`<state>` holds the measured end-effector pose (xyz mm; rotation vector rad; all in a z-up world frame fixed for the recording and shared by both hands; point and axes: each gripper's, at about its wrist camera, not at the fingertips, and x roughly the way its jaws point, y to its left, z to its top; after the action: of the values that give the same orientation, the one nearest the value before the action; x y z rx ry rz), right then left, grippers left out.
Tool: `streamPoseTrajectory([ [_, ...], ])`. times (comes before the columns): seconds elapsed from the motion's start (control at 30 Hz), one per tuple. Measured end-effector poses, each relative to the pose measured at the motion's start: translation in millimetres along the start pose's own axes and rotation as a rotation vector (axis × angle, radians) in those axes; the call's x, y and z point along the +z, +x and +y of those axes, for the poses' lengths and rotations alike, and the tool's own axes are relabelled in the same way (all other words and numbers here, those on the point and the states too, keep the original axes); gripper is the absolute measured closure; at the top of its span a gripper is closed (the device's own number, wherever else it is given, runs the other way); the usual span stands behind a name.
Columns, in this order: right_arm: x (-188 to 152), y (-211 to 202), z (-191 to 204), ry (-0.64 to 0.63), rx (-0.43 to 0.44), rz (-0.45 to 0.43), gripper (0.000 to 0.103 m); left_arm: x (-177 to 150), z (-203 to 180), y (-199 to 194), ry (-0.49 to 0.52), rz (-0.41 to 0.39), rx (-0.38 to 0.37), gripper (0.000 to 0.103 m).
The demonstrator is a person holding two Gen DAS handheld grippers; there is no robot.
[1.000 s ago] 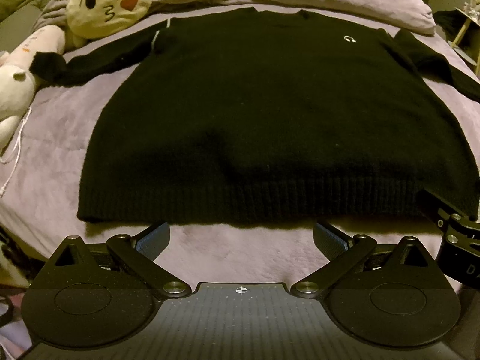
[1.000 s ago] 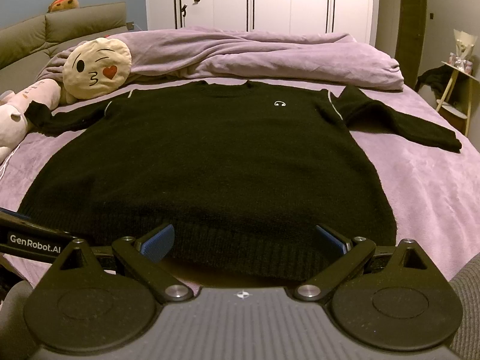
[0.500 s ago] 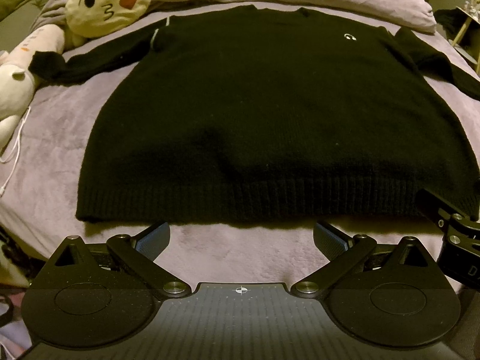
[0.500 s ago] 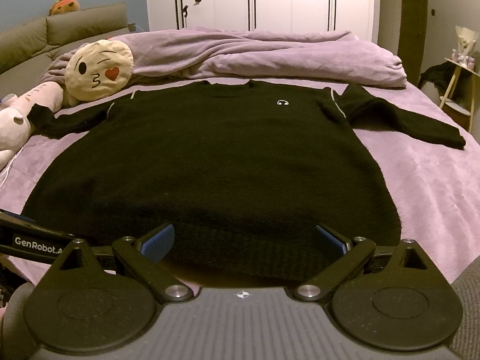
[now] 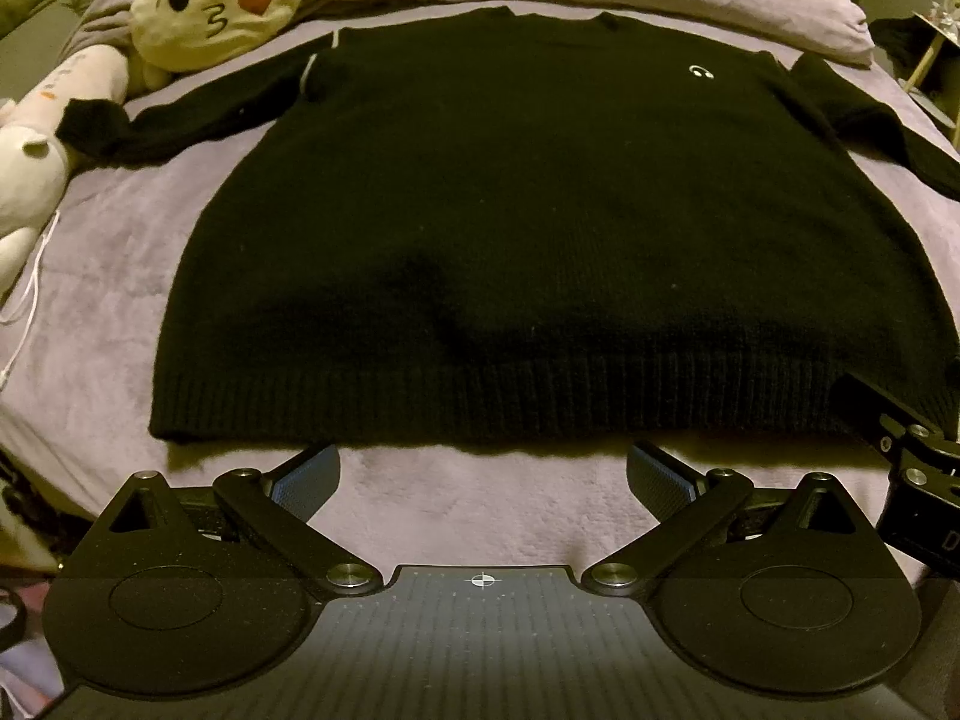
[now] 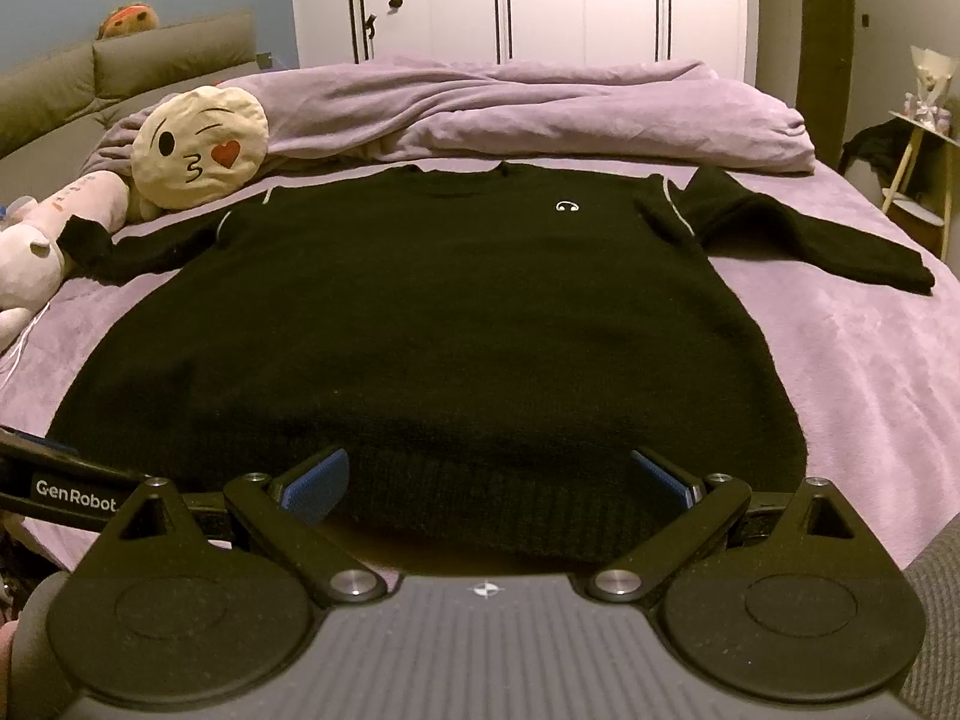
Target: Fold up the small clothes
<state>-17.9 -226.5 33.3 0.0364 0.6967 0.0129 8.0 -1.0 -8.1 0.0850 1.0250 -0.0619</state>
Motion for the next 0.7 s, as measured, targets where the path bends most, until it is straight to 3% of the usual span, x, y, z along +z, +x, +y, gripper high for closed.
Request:
streamPoseTrajectory([
  [0.7, -0.2, 0.4, -0.6, -0.006, 0.004, -0.004, 0.004, 3.6, -0.2, 2.1, -0.009, 0.015, -0.001, 0.0],
])
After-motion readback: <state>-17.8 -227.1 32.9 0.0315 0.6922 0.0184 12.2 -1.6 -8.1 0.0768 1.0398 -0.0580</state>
